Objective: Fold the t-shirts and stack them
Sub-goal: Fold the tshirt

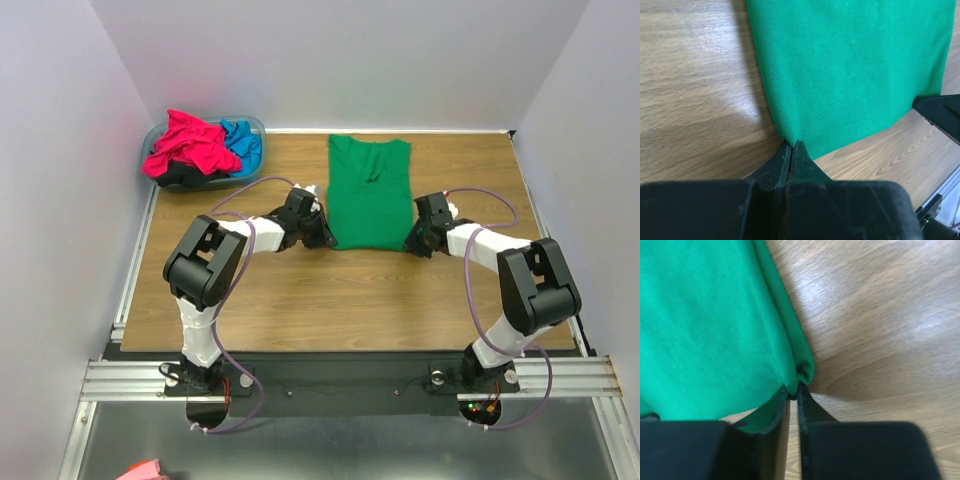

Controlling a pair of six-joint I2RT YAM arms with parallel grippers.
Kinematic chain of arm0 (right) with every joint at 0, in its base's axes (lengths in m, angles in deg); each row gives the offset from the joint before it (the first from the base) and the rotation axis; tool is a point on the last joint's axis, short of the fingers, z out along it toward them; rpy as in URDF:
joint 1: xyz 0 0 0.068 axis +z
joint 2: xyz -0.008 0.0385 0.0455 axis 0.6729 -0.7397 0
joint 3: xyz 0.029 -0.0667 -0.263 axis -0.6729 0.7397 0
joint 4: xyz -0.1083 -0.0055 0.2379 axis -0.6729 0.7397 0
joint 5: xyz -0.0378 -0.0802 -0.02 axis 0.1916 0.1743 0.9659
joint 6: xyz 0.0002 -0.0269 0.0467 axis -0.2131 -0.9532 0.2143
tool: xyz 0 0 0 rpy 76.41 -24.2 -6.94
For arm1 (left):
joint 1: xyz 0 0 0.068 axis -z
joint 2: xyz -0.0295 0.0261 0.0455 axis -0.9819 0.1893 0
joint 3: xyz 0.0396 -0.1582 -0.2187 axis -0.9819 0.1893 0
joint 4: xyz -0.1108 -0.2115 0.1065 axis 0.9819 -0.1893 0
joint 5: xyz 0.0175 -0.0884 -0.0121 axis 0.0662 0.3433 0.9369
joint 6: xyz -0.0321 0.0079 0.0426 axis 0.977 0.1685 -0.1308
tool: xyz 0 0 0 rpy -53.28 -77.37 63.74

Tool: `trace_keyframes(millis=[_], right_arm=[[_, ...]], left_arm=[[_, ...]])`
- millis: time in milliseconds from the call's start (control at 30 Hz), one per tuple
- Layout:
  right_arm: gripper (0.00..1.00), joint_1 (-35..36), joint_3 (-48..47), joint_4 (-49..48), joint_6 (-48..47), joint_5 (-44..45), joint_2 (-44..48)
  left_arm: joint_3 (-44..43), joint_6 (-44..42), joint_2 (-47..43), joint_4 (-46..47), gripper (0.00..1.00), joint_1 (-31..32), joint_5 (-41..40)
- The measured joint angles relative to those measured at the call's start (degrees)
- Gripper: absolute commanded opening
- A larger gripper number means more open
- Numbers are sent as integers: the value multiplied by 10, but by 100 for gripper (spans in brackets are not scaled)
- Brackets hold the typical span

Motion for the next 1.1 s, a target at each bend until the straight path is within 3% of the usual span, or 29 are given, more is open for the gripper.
trace_keyframes(millis=[133,233,333,367,567,633,767,1100], right_arm=[[4,0,34,-15,-8,-14,29],[4,0,89,-9,-14,-28,94],[4,1,152,34,-21,-54,210],[4,1,176,61,-23,-67,271],[2,1,221,167,-17,-111,466],[2,1,216,189,-17,-119,494],[0,1,155,230,-21,-123,483],[0,1,-49,229,-41,-78,344]], left_arm=[[24,3,-15,16,0,5,-3],[102,20,-82,17,0,28,-23],[162,39,-146,5,0,70,-32],[200,57,-197,-6,0,111,-35],[259,121,-340,-35,0,197,-50],[259,129,-374,-42,0,207,-52],[252,138,-417,-50,0,208,-64],[137,110,-384,-135,0,168,-113]])
